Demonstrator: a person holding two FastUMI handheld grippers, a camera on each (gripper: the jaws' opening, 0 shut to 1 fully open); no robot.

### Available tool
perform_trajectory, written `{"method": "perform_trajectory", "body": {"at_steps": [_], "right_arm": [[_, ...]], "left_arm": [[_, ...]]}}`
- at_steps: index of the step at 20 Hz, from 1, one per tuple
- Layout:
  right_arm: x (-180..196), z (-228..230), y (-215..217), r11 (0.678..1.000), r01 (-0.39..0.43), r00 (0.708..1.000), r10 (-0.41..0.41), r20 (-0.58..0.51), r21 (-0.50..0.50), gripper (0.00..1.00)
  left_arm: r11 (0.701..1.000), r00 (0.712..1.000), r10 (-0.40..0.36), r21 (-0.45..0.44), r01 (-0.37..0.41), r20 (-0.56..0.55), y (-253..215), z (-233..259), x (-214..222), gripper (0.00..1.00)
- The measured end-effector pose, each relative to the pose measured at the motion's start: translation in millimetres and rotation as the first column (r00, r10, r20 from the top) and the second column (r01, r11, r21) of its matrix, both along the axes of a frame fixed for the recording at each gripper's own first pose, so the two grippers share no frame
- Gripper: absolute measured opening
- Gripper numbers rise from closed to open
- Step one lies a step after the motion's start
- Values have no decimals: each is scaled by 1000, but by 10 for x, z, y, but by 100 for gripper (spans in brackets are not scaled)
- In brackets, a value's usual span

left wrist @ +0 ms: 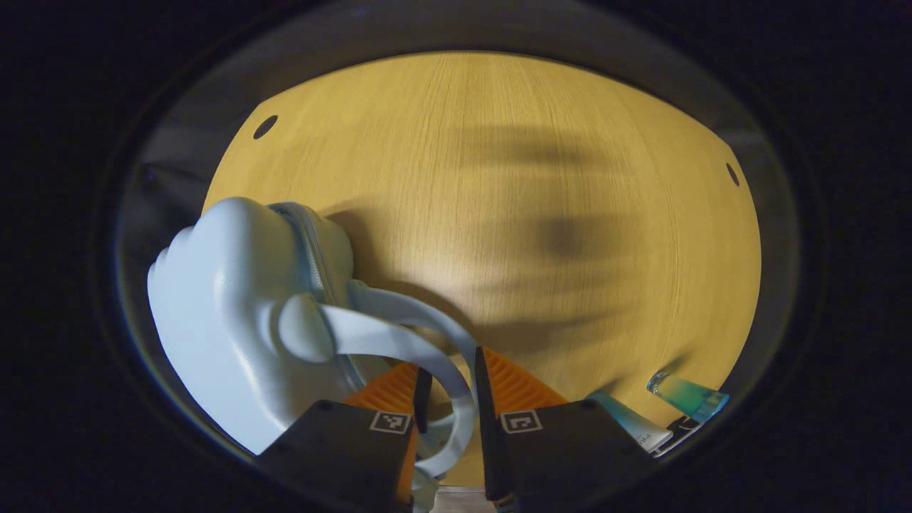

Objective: First open the suitcase, pack the skin care products into it, and then close the suitcase.

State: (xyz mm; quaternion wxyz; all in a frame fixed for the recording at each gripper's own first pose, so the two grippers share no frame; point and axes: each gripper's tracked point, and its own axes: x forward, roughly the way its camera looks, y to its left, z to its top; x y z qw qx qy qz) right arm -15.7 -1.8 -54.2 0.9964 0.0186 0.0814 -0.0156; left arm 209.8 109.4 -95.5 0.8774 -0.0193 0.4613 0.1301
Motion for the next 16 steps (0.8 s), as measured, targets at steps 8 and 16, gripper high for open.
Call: {"method": "perform_trajectory", "body": {"at_steps": [8,16], "right_arm": [[-35,1,-78,1000,13,1000,-13,8,12,98],[-6,35,56,999,-37,999,37,20,12,98]], "left_arm": [[993,1000,22,-116,-21,14,-31,10,-61,10],[961,992,-57,-264,85,111,-189,440,-322,5]]}}
